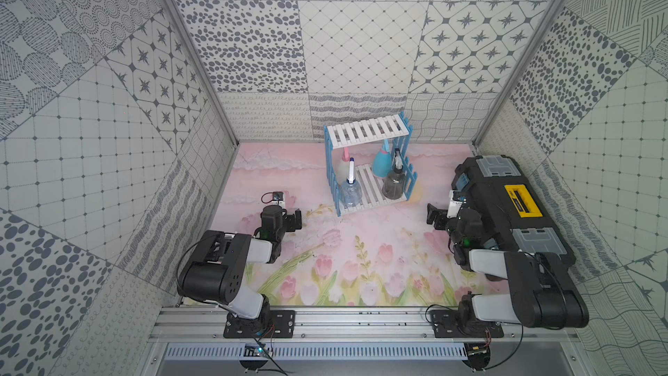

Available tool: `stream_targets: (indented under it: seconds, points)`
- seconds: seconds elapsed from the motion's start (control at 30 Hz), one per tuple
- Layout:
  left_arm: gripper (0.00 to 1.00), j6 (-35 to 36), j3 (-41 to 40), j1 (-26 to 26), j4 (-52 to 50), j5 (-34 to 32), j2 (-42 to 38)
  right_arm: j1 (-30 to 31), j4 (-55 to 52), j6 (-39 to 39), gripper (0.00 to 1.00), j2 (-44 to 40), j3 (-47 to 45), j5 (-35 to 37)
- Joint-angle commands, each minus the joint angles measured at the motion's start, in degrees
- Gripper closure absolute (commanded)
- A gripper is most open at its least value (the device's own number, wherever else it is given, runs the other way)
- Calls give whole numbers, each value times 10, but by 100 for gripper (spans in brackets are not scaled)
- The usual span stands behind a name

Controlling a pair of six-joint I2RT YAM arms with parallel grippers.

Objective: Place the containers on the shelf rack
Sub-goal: Reset both arms

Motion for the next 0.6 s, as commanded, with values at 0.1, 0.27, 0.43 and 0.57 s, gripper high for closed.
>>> stream_targets:
  seconds: [0.1, 0.27, 0.43, 0.57]
  points:
    - [1, 8, 15, 13, 76, 37, 10, 7, 72, -42, 3, 63, 51, 0]
    - [1, 14, 19, 12, 66, 54, 9, 1, 43, -27, 3, 74, 78, 12]
    - [1, 10, 22, 17, 61, 65, 9, 2, 48, -27, 3, 74, 76, 11]
    - [1, 12, 21, 17, 63, 66, 9, 3, 45, -30, 3, 75, 77, 6]
